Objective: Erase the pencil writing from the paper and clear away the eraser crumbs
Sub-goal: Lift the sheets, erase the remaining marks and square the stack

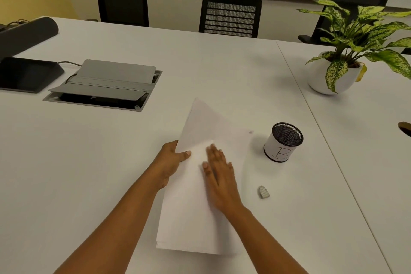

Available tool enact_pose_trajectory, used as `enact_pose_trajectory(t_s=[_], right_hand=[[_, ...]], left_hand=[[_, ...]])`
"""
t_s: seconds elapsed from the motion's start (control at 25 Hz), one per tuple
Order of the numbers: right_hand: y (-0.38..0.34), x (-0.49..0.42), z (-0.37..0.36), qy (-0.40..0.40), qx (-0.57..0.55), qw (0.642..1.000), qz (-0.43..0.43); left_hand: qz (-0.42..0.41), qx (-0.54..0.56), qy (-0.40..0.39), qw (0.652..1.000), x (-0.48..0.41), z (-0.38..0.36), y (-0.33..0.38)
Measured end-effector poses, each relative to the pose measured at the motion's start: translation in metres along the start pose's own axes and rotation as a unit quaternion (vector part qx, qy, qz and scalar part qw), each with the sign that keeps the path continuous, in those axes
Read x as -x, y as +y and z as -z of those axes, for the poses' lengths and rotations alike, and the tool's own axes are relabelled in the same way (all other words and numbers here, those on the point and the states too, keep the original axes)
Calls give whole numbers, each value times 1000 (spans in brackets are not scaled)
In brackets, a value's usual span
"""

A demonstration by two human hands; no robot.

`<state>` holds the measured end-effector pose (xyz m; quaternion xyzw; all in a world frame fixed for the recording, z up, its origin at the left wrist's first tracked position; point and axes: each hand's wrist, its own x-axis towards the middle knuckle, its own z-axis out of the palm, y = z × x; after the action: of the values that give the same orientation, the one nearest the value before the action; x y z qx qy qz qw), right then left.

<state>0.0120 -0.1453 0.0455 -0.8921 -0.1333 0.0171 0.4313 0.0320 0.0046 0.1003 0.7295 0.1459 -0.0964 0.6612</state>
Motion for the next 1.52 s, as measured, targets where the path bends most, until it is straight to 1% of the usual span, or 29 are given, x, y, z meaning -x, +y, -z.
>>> enact_pose_trajectory(t_s=[0.12,0.2,0.28,0.36,0.44,0.52,0.6,0.76,0.88,0.96,1.04,1.16,1.32,1.36,1.4,1.52], right_hand=[[31,0,11,1,75,989,-128],[44,4,15,28,81,980,-178],[46,6,18,79,-1,971,-226],[45,5,25,131,-120,943,-280],[42,2,34,151,-210,918,-302],[38,0,41,174,-284,904,-269],[29,-1,47,199,-333,895,-220],[11,3,58,236,-355,897,-119],[6,13,57,252,-361,895,-70],[7,22,51,239,-352,903,-63],[9,29,43,218,-346,910,-70],[14,31,40,212,-345,911,-75],[15,26,43,188,-325,923,-87],[14,23,44,199,-317,923,-89],[12,20,45,228,-307,920,-88],[1,6,54,353,-280,891,-63]], left_hand=[[5,7,4,1000,0,5,-5],[0,13,3,1000,-1,6,-5],[-4,25,4,1000,-2,6,-3],[-1,41,11,999,-4,7,-2],[6,57,23,998,-4,9,-3],[5,75,37,996,-3,9,-5],[-8,94,47,994,-2,8,-6],[-88,141,71,983,4,4,-6],[-141,155,89,974,10,1,-7],[-146,147,88,974,14,-3,-12],[-124,141,90,978,16,-7,-19],[-97,131,104,981,17,-8,-27],[-99,111,114,982,15,-7,-27],[-101,106,121,982,14,-7,-27],[-104,100,130,981,13,-7,-27],[-110,89,163,976,11,-8,-23]])
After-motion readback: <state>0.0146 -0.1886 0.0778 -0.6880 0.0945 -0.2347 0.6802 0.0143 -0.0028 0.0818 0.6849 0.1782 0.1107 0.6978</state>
